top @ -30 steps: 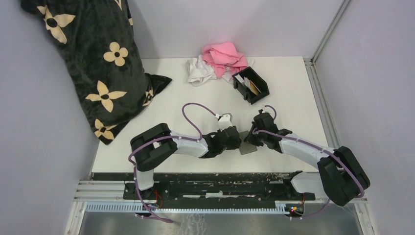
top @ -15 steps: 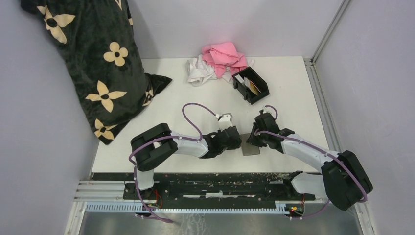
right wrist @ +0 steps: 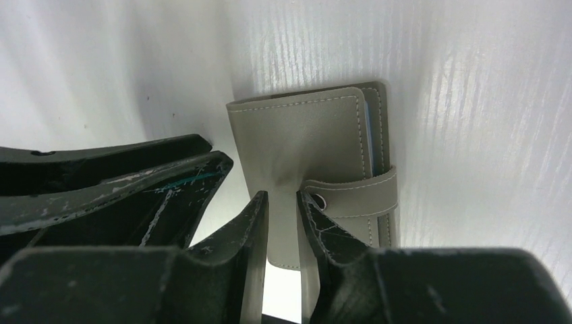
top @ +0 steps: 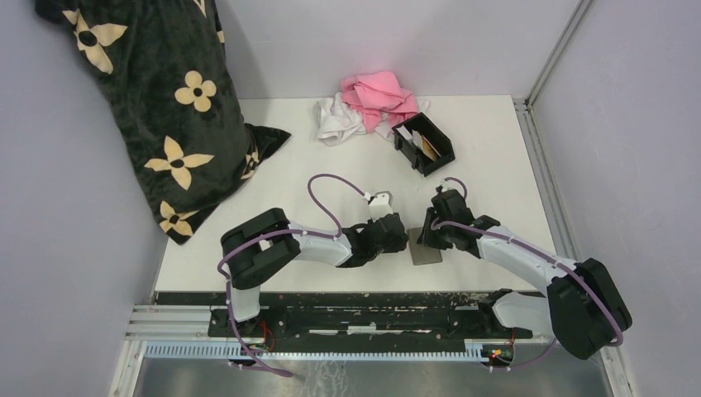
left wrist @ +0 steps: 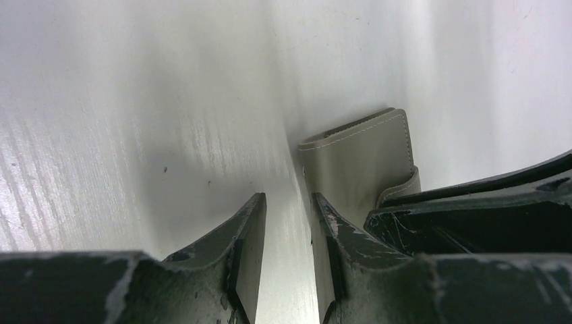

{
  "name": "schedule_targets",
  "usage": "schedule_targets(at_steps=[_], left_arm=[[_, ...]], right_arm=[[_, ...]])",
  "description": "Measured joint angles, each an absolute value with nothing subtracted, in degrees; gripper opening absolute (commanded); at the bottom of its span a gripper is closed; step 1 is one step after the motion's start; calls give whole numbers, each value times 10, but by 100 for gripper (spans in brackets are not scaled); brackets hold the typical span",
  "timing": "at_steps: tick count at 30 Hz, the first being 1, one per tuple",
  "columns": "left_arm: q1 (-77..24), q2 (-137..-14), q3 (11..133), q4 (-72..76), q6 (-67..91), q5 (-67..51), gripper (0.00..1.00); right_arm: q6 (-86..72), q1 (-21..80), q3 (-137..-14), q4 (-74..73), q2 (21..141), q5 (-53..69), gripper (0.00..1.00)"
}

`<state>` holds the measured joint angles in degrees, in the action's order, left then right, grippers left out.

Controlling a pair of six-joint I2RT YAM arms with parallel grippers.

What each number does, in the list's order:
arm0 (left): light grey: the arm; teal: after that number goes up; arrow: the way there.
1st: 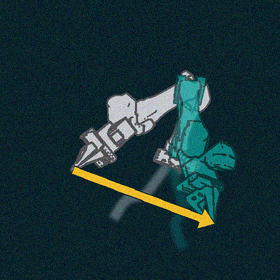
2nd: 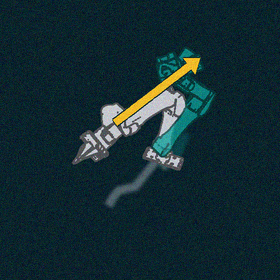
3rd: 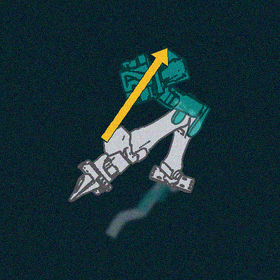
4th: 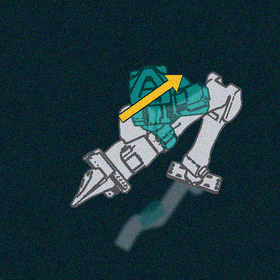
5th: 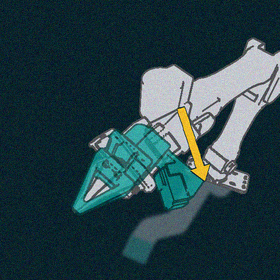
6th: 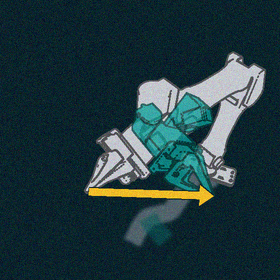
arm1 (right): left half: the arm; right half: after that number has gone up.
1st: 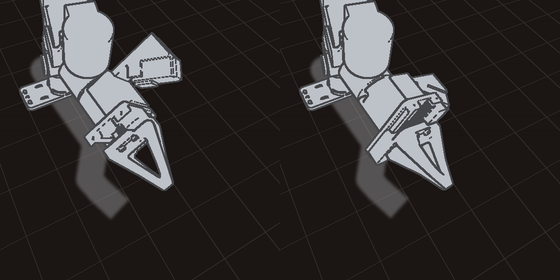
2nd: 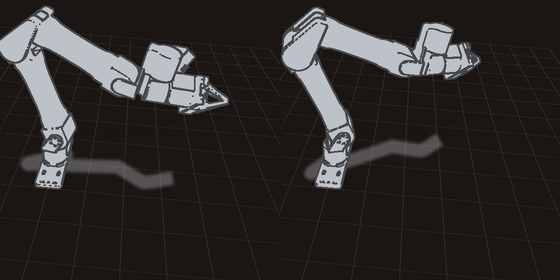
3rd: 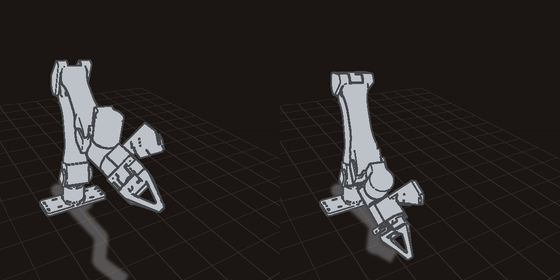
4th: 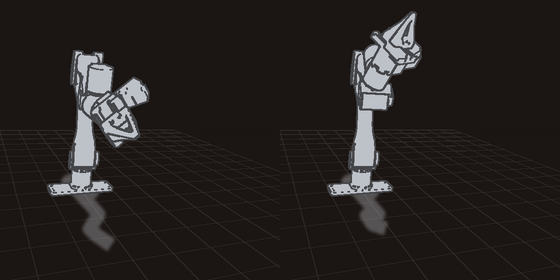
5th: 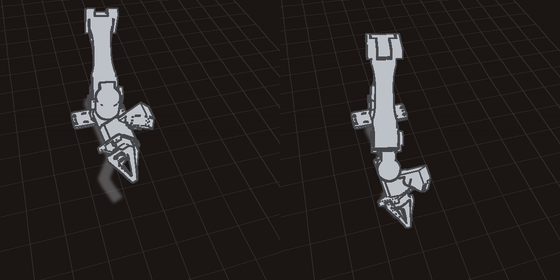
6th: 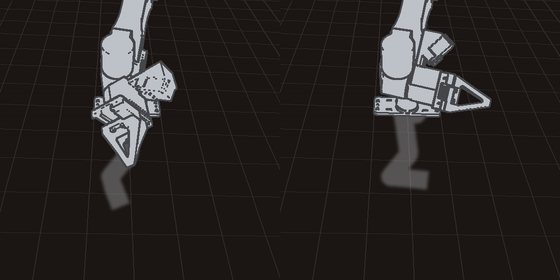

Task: Put the credit cards into the card holder
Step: Close the card holder at the center of the board.

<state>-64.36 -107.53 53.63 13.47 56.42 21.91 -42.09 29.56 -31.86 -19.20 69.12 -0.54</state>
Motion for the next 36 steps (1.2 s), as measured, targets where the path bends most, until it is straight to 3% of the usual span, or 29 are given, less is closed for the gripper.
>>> schedule_targets(at_steps=[16,27,36], left_arm=[[-644,-1075,536,135,564,219,39],[-644,-1074,537,132,564,220,39],[-645,-1070,541,115,564,221,39]], right_arm=[[-405,296,-342,-220,653,12,30],[-403,296,-349,-272,578,-56,49],[-424,294,-345,-307,534,-124,53]])
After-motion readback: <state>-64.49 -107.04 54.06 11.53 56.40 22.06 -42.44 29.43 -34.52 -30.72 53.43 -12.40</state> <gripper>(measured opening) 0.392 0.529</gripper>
